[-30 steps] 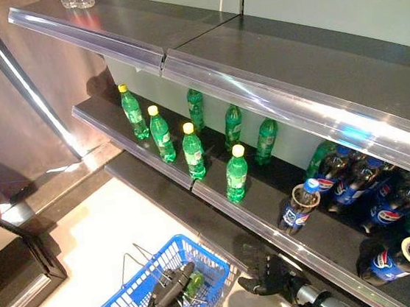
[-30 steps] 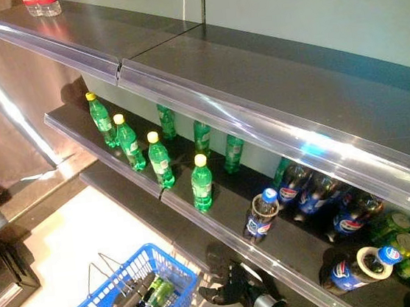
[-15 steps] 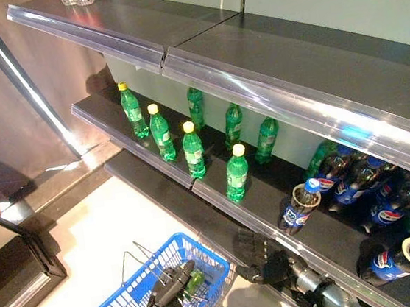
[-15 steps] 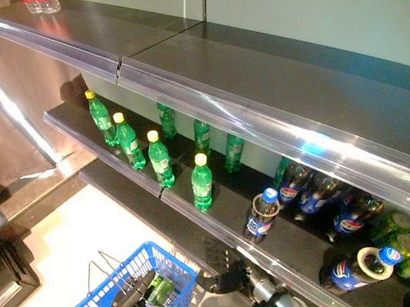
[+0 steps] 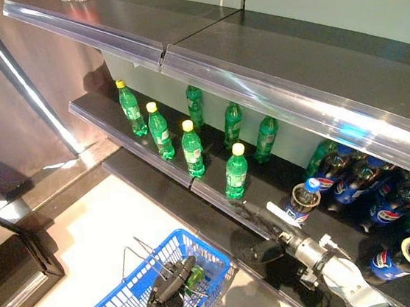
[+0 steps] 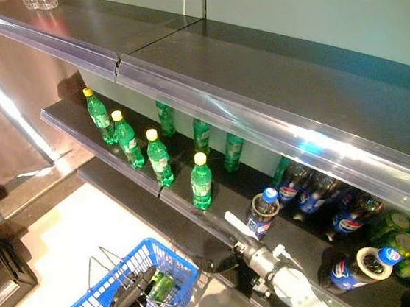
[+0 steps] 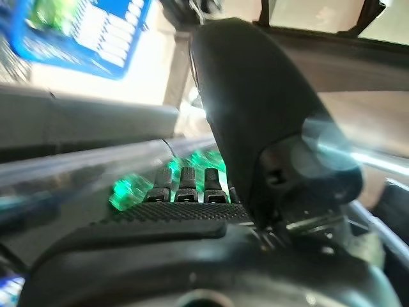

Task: Pick up the drink and place into the basket.

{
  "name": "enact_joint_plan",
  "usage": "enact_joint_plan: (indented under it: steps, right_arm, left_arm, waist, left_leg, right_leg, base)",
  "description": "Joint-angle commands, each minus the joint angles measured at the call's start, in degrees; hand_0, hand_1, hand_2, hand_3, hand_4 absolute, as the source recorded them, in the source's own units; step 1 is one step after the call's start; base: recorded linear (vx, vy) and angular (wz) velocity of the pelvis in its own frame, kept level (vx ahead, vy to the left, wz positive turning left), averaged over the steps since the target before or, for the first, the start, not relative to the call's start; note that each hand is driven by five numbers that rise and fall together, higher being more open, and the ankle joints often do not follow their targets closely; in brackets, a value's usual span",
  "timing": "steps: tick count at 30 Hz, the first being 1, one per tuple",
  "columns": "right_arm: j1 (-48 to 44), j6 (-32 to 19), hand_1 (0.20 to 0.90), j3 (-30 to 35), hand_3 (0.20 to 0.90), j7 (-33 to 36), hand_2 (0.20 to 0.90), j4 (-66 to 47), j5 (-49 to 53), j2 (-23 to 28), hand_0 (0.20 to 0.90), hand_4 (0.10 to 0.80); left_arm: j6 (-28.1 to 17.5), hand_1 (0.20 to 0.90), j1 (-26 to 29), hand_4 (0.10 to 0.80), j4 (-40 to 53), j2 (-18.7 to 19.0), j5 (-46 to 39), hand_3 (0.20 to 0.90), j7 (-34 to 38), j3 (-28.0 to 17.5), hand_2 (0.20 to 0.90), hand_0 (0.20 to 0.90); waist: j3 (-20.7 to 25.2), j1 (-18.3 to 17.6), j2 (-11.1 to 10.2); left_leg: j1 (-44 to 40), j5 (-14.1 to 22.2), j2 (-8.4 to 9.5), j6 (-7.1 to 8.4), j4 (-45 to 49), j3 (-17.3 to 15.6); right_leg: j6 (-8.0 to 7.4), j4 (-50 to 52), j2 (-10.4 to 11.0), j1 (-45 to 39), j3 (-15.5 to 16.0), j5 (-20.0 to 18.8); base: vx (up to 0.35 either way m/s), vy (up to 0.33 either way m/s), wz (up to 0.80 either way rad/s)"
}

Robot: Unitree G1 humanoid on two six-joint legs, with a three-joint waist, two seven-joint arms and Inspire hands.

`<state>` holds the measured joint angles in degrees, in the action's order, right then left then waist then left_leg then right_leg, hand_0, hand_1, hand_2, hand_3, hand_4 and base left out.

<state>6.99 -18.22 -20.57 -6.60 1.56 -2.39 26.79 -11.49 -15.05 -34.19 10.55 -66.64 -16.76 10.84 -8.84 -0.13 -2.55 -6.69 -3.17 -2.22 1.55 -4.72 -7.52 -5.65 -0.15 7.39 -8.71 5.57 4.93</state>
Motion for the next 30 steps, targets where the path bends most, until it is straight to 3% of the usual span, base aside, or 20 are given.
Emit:
enact_joint_plan:
  steps: [1,15,26,30]
  right_arm:
    - [-4.5,-8.77,0.9,3.29,0.9,10.37,0.9,-9.7,-3.07,-0.31,0.9,0.8]
    - [-4.88,-12.79,0.9,9.46,0.9,30.86,0.9,-16.56,-12.41,-0.85,0.9,0.8]
    - [-3.48,-9.85,0.9,11.25,0.9,37.92,0.9,-17.15,-15.18,-0.43,0.9,0.8]
    - [-3.29,-6.5,0.9,11.63,0.9,44.04,0.9,-16.78,-17.62,-0.36,0.9,0.8]
  left_arm:
    - [-5.9,0.3,7.6,0.1,14.92,1.22,3.35,0.2,-5.66,-0.93,0.3,0.3]
    - [-6.27,0.3,7.19,0.1,16.53,0.8,2.89,0.2,-3.83,-1.37,0.3,0.3]
    - [-6.0,0.3,6.34,0.1,17.68,0.88,2.75,0.2,-2.7,-1.6,0.3,0.3]
    - [-6.39,0.3,6.21,0.1,17.43,0.84,2.44,0.2,-2.64,-1.42,0.3,0.3]
  waist:
    - [3.35,1.44,-0.15]
    - [3.53,0.4,0.67]
    - [3.56,0.21,0.62]
    - [3.6,0.11,0.66]
  left_leg:
    - [0.85,1.87,-5.42,3.51,3.91,2.88]
    - [0.6,2.82,-5.73,3.22,4.62,1.43]
    - [0.6,2.92,-5.8,3.2,4.28,1.1]
    - [0.5,2.93,-5.72,3.18,3.99,0.93]
  right_leg:
    - [-3.61,-1.11,6.01,4.01,1.48,-10.82]
    - [-3.95,-0.59,6.02,4.55,0.34,-10.26]
    - [-4.08,-0.84,5.9,4.76,0.18,-10.25]
    - [-4.16,-1.0,5.83,4.81,0.09,-10.29]
  base:
    - [0.0,0.0,0.0]
    - [0.0,0.004,-0.06]
    - [0.007,0.001,-0.05]
    - [0.0,0.0,0.0]
